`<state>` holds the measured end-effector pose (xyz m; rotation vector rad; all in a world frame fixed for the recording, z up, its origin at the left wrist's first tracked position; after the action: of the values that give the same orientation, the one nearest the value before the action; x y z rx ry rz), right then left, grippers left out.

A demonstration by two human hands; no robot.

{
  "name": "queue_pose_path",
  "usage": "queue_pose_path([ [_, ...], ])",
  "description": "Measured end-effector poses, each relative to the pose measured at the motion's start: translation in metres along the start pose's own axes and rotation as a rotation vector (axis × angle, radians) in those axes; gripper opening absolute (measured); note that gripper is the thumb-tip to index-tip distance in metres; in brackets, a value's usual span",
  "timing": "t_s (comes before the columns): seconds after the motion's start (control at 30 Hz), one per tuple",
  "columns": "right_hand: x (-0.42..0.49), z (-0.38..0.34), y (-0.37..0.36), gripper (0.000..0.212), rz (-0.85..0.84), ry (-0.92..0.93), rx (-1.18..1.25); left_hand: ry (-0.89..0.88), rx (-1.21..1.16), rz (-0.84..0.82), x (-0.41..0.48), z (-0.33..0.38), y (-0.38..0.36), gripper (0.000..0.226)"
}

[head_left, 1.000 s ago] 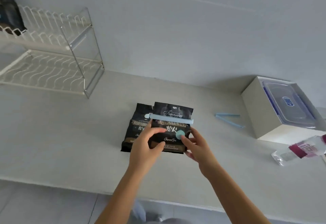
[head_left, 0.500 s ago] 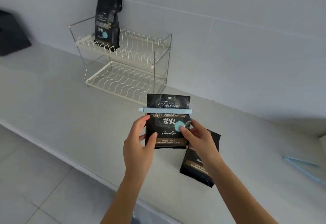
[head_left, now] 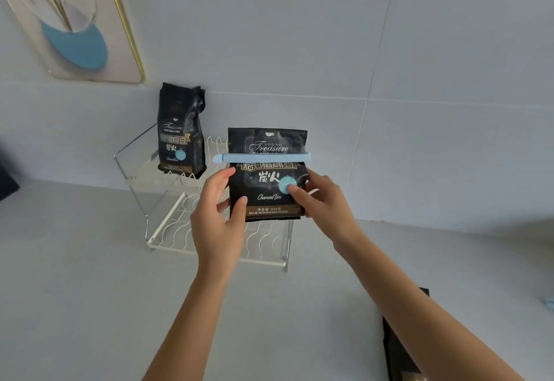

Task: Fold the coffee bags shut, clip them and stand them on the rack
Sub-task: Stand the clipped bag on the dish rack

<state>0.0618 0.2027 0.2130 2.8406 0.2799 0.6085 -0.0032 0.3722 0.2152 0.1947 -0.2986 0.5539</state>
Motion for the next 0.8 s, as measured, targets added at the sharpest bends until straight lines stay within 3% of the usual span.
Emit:
queue_pose_path([
  [0.17,0.058,-0.013,-0.014,0.004,0.036,0.058,-0.032,-0.032,-0.063,-0.006,0.067,-0.002,-0.004,0.046],
  [0.27,0.089,-0.007,-0.021,0.018,-0.035,0.014,-0.079,-0.021,-0.068,-0.014,0.106,-0.01,-0.014,0.044],
  [0.43,0.135,0.014,-0.039,0.04,-0.218,-0.085,-0.068,0.158,-0.132,0.0,0.162,-0.044,-0.028,0.041],
  [0.63,0.171,0.038,-0.073,0.033,-0.307,-0.211,0.041,0.284,-0.126,0.002,0.198,-0.087,-0.032,0.041],
  [0.8,0.173,0.051,-0.1,0.043,-0.345,-0.339,0.142,0.361,-0.145,-0.027,0.202,-0.106,-0.027,0.046],
])
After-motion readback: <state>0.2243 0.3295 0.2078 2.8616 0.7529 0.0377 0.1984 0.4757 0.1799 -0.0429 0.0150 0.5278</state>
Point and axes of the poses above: each hand's wrist, its own x-axis towards the middle knuckle, its own y-axis out of the back of the hand, z = x × y, the point moved 3 cm from there along x, towards the middle knuckle, and after that the axes turned 11 degrees about y, right-handed, at the moved point
